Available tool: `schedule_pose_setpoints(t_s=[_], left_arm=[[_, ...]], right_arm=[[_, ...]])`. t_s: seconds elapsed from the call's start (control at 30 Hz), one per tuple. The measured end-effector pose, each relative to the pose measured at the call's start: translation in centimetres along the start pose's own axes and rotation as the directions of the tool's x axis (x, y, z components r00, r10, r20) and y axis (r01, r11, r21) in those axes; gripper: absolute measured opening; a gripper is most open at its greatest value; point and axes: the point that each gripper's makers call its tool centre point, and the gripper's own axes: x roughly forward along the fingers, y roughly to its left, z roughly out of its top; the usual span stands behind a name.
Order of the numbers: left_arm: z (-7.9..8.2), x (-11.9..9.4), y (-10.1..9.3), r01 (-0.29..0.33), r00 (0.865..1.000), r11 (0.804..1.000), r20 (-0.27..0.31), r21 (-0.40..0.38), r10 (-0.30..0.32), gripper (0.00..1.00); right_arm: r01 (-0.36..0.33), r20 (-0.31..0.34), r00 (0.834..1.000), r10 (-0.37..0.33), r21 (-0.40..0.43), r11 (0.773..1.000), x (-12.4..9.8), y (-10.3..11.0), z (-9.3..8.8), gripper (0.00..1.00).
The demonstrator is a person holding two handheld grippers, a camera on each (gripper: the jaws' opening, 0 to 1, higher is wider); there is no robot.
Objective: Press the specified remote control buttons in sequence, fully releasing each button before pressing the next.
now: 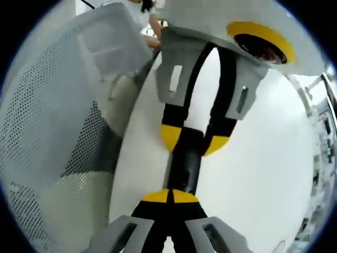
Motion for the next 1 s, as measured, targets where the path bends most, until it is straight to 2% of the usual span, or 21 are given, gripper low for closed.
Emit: schedule_pose_setpoints(t_s=[0.1, 0.2, 0.3, 0.4, 0.47, 0.53, 0.67, 0.8, 1.0], left_arm=[[-0.1, 0.1, 0.1, -0.001, 1.0, 1.0, 0.0, -0.002, 0.001, 0.23], [0.0, 0.0, 0.0, -0.001, 1.0, 1.0, 0.0, 0.002, 0.001, 0.23], [0.1, -0.1, -0.1, 0.0, 1.0, 1.0, 0.001, 0.005, 0.0, 0.23], [-0.1, 0.0, 0.0, -0.001, 1.0, 1.0, 0.002, 0.006, 0.001, 0.23], [-0.1, 0.0, 0.0, -0.001, 1.0, 1.0, 0.004, 0.004, 0.001, 0.23], [-0.1, 0.0, 0.0, -0.001, 1.0, 1.0, 0.007, 0.003, 0.001, 0.23], [-0.1, -0.1, -0.1, 0.001, 1.0, 1.0, 0.016, -0.003, -0.001, 0.23], [-0.1, -0.1, -0.1, 0.004, 1.0, 1.0, 0.02, -0.006, -0.004, 0.23], [-0.2, 0.0, 0.1, 0.008, 1.0, 1.0, 0.021, -0.012, -0.008, 0.23]], right_arm=[[0.061, -0.007, 0.998, -0.062, -0.052, 0.997, 0.0, 0.0, 0.0, 0.0], [0.076, -0.005, 0.997, -0.077, -0.056, 0.995, 0.0, 0.1, 0.0, 0.0], [0.042, 0.031, 0.999, -0.043, 0.032, 0.999, -0.1, -0.1, 0.0, 0.0], [0.013, 0.046, 0.999, -0.016, 0.068, 0.998, -0.3, -0.3, -0.1, 0.0], [0.01, 0.038, 0.999, -0.012, 0.059, 0.998, -0.3, -0.3, -0.2, 0.0], [-0.013, 0.062, 0.998, 0.008, 0.074, 0.997, -0.6, -0.2, 0.2, 0.0], [-0.011, 0.087, 0.996, 0.003, 0.091, 0.996, -1.0, -1.1, 0.7, 0.0], [-0.003, 0.086, 0.996, -0.006, 0.099, 0.995, -1.1, -2.2, 0.6, 0.0], [-0.021, 0.087, 0.996, 0.011, 0.109, 0.994, -0.9, -2.3, 0.5, 0.0]])
